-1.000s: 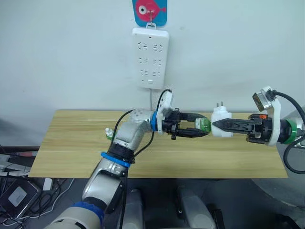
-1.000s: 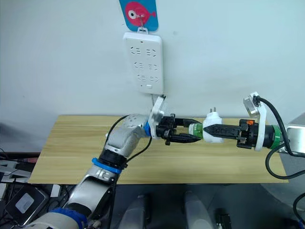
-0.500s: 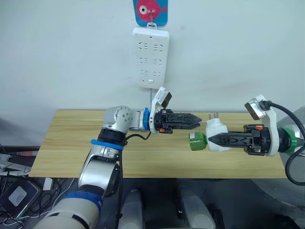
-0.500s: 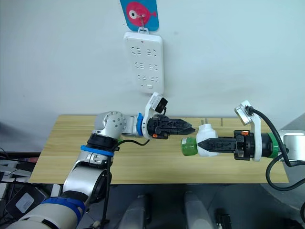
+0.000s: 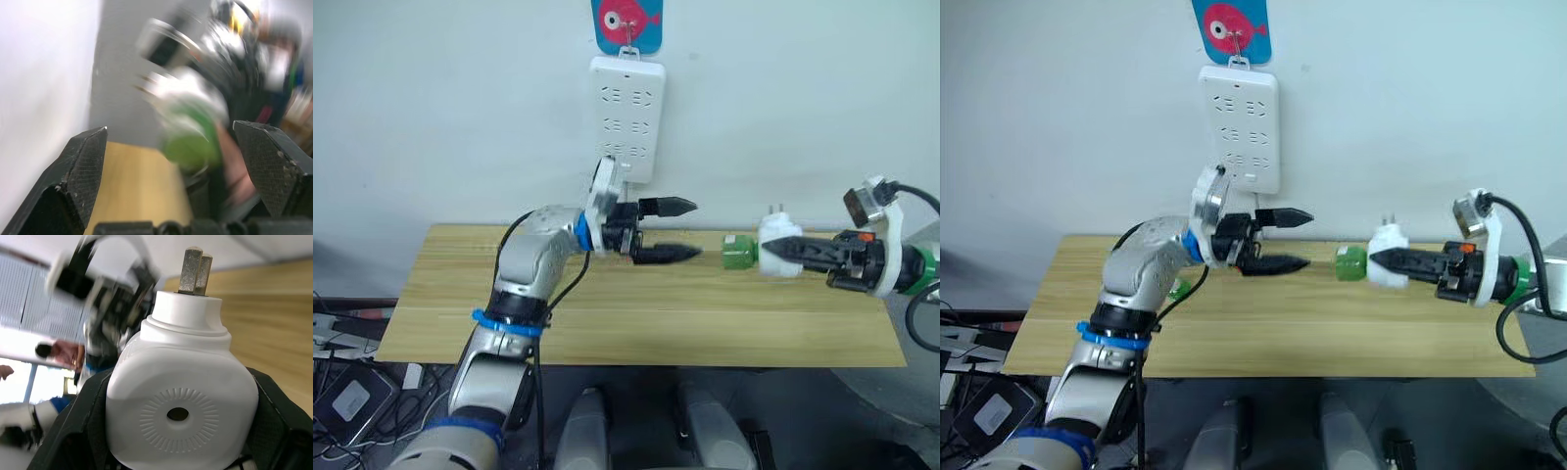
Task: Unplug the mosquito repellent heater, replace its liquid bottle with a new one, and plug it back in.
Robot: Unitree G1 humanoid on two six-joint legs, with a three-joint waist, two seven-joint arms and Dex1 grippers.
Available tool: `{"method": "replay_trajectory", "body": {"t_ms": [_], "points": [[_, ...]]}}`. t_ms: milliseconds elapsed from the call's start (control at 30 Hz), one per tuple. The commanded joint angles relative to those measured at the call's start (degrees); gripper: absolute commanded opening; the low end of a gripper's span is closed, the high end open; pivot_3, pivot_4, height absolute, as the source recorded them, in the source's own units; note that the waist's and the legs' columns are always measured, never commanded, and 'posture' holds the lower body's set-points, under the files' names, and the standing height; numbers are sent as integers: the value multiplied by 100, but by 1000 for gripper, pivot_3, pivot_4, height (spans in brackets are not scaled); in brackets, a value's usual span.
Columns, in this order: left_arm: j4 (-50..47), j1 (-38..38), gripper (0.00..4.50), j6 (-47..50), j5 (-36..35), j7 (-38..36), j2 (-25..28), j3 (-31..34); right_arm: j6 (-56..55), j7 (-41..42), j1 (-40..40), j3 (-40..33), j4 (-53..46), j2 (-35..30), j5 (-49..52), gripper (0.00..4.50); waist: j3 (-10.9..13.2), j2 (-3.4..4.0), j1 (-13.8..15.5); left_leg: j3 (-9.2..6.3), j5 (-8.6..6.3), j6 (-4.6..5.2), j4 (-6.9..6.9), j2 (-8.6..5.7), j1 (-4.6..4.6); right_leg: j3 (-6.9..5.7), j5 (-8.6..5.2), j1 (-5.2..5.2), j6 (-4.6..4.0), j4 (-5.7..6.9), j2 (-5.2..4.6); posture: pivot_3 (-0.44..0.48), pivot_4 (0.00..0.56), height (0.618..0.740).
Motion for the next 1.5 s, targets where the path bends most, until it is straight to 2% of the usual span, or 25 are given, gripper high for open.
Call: {"method": "replay_trajectory", "body": {"t_ms": [33,133,300,467,733,833,867,900,1033,1100,1200,1300,1367,1433,1500], "points": [[315,19,4482,-2496,474,-98,-222,86,167,-51,-142,-205,114,17,152,3188,0,0,61,-1,-1,1,1,-1,-1,0,0,0,0,0,0,-90,249,740],[1111,-90,4482,-4413,857,38,-413,84,242,-113,-208,-188,173,95,152,3188,0,0,108,2,-1,3,2,-7,-1,3,0,0,1,-1,0,-88,251,740],[2048,-391,4482,-6161,1204,314,-731,-222,327,-145,-372,-135,83,312,152,3188,0,0,120,3,-9,15,9,-8,-10,5,3,0,5,-6,-2,-89,253,740],[2840,-721,4482,-7042,1719,1052,-928,-325,379,-156,-498,-99,-47,487,152,3188,0,0,103,0,-10,18,10,-9,-10,2,3,0,5,-4,-1,-100,255,740],[3433,-1066,4482,-7625,2235,1968,-892,-580,368,-120,-498,-115,-211,572,152,3188,0,0,87,-3,-11,18,10,-9,-11,0,3,0,5,-2,2,-114,255,740],[3477,-1101,3856,-7749,2204,2116,-835,-797,346,-124,-461,-138,-251,589,152,3188,0,0,85,-3,-11,18,10,-7,-11,-1,3,0,5,-2,2,-114,255,740],[3477,-1102,3802,-7752,2184,2139,-807,-870,336,-132,-454,-135,-266,598,152,3188,0,0,85,-4,-11,18,10,-7,-11,-1,3,0,5,-2,2,-118,256,740],[3467,-1100,3359,-7750,2153,2172,-783,-933,329,-138,-451,-134,-273,607,152,3188,0,0,83,-4,-11,18,10,-7,-11,-2,3,0,5,-2,2,-118,256,740],[3427,-1115,2277,-7734,2098,2325,-696,-1116,318,-141,-433,-143,-286,613,152,3188,0,0,77,-5,-11,18,10,-5,-10,-1,3,0,5,0,2,-118,256,740],[3377,-1096,2270,-7554,1915,2292,-674,-1206,321,-133,-425,-147,-289,608,152,3188,0,0,77,-5,-11,18,10,-6,-10,-1,3,0,5,0,3,-118,256,740],[2728,-811,2270,-6032,733,1421,-653,-1475,357,-75,-436,-116,-314,539,152,3188,0,0,69,-5,-11,19,9,-2,-11,-1,3,0,5,0,2,-119,257,740],[1139,-529,2270,-2243,-726,1282,-351,-1527,435,70,-369,-52,-537,297,152,3188,2,3,31,-10,-10,18,9,4,-12,-3,3,-1,5,2,2,-121,261,740],[246,-529,2270,17,-1689,1500,-33,-1478,470,174,-309,-2,-713,144,152,3188,2,3,1,-20,-10,18,10,12,-13,-7,2,-1,7,3,2,-118,261,740],[-161,-660,2270,2247,-2632,1690,313,-1377,466,271,-246,71,-911,15,152,3188,2,4,-38,-30,-10,18,11,13,-14,-15,1,0,8,2,3,-113,261,740],[-131,-817,2270,3924,-3364,1891,487,-1182,413,354,-187,133,-1047,-52,152,3188,2,4,-66,-36,-10,18,12,12,-13,-19,-1,3,11,3,4,-113,261,740]]}}
